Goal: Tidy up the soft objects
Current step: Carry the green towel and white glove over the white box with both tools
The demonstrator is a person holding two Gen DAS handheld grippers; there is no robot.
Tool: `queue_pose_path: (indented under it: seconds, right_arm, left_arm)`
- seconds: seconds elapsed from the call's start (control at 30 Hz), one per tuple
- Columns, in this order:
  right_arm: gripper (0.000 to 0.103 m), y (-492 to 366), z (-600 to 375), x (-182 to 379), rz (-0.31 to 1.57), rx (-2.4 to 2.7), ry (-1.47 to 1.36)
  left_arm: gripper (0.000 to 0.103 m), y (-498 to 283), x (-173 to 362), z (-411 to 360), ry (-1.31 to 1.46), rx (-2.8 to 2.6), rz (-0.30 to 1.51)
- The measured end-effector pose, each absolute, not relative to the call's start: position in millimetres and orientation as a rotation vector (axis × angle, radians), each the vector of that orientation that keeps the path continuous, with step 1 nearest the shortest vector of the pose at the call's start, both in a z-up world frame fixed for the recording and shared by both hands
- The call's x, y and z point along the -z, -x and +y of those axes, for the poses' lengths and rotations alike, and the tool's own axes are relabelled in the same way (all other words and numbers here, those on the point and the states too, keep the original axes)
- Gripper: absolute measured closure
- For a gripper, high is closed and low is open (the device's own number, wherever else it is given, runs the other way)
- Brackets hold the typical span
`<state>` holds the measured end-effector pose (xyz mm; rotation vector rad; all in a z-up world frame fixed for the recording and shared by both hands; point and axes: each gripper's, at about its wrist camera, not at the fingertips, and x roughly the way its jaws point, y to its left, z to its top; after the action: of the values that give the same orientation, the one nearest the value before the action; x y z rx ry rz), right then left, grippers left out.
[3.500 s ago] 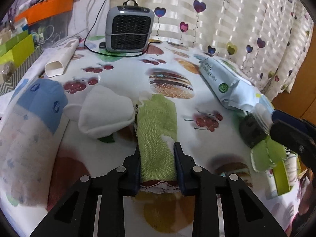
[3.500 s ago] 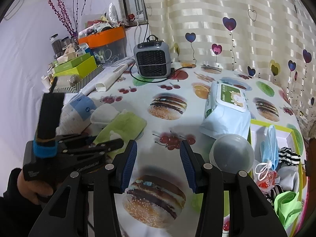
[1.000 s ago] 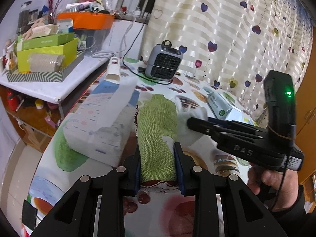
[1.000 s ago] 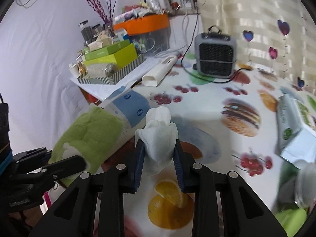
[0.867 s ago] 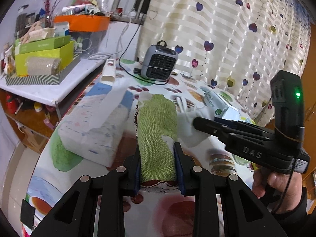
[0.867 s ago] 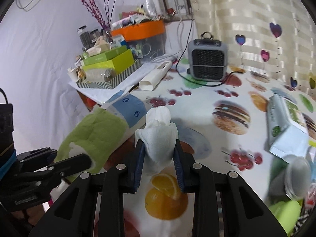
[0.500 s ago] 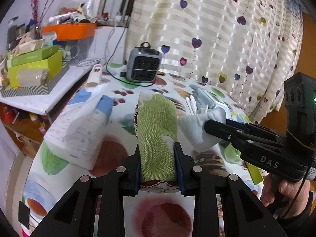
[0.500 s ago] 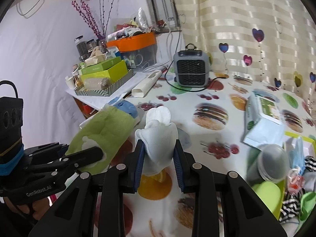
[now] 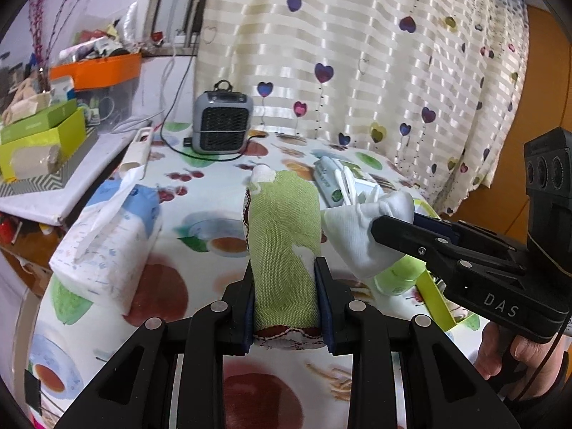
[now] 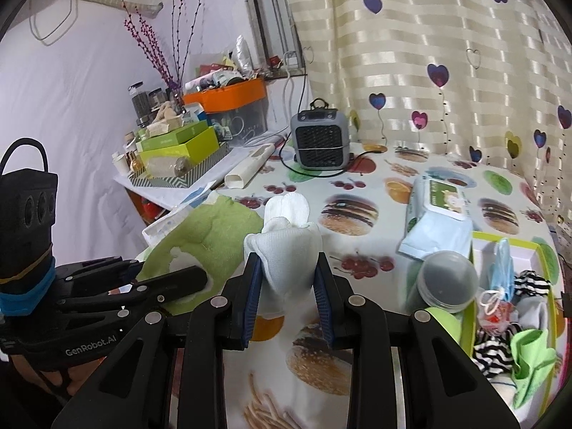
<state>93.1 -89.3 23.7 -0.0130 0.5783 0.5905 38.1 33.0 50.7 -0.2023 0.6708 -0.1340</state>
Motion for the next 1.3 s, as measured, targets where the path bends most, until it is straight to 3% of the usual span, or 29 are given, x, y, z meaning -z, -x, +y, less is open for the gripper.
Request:
queue_pose_path:
  seconds: [1.3]
  right_arm:
    - [0.073,-84.8,-225.0,-37.7,0.512,-0.356,-0.126]
  left_arm:
    - [0.076,-83.4,-71.9,-81.1,0.117,0.359,0.651]
